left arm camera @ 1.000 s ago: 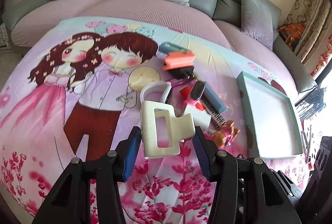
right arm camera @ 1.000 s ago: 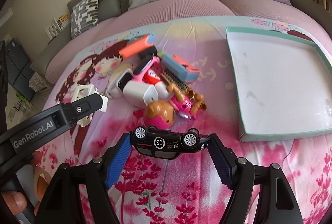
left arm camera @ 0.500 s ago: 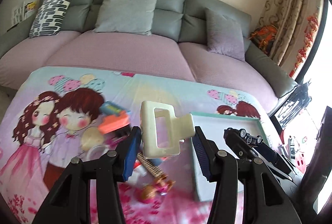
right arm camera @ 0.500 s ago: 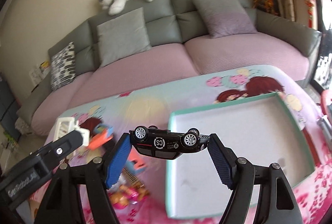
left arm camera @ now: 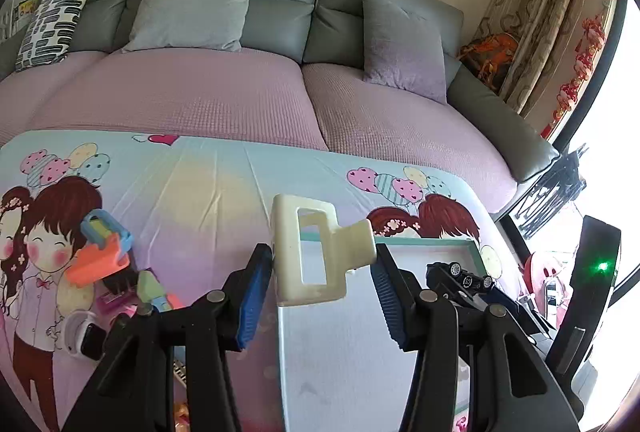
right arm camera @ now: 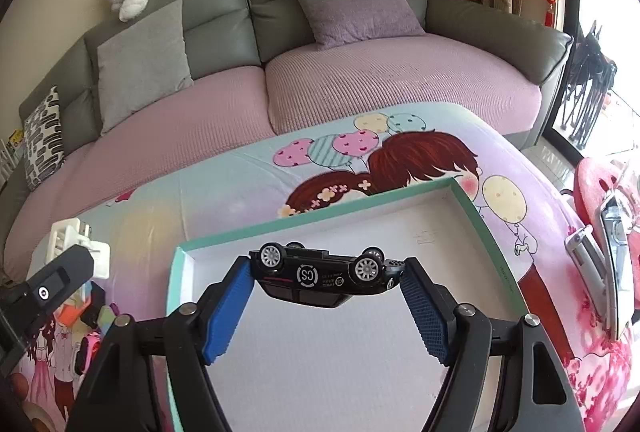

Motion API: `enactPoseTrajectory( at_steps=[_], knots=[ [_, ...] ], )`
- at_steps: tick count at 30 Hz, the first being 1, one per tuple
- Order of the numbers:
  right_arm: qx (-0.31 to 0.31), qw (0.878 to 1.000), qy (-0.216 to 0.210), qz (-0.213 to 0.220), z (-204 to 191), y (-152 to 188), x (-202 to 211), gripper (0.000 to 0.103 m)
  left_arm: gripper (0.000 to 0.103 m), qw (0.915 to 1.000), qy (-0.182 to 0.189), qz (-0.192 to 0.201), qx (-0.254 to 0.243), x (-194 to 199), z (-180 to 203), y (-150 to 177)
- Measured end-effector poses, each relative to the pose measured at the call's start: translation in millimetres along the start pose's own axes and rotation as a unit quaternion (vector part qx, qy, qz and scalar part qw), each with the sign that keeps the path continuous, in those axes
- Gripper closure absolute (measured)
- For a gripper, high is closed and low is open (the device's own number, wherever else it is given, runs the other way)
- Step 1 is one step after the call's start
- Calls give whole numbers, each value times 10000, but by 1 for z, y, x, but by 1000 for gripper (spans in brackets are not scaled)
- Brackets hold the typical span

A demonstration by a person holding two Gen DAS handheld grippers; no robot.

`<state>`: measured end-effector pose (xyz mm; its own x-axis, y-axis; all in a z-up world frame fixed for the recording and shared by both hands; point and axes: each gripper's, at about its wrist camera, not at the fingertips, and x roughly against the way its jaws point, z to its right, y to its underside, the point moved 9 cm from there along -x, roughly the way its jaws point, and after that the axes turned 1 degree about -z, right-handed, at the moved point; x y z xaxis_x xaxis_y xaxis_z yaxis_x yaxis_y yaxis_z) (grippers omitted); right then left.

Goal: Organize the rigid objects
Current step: 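Carry the clip and car into the green tray and open both tools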

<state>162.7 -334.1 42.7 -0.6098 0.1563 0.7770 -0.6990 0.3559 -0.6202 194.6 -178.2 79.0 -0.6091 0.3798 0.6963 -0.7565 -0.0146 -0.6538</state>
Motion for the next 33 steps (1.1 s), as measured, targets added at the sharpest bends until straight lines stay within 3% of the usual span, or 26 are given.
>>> enactPoseTrajectory(
  at_steps=[9,16,21,33],
  knots=[
    [-264,9990,182,-319,37,7,-34,25,50,9986,-39,-513,-137,-69,15,13],
    [-325,9976,175,-588,44,16,-52,25,50,9957,-143,-836,-361,-106,15,28],
    [-442,9965,93,-705,46,20,-59,25,50,9947,-276,-955,-278,-118,4,31],
    [-415,9957,59,-822,43,24,-68,25,50,9942,-181,-1061,-18,-121,-5,37]
  ],
)
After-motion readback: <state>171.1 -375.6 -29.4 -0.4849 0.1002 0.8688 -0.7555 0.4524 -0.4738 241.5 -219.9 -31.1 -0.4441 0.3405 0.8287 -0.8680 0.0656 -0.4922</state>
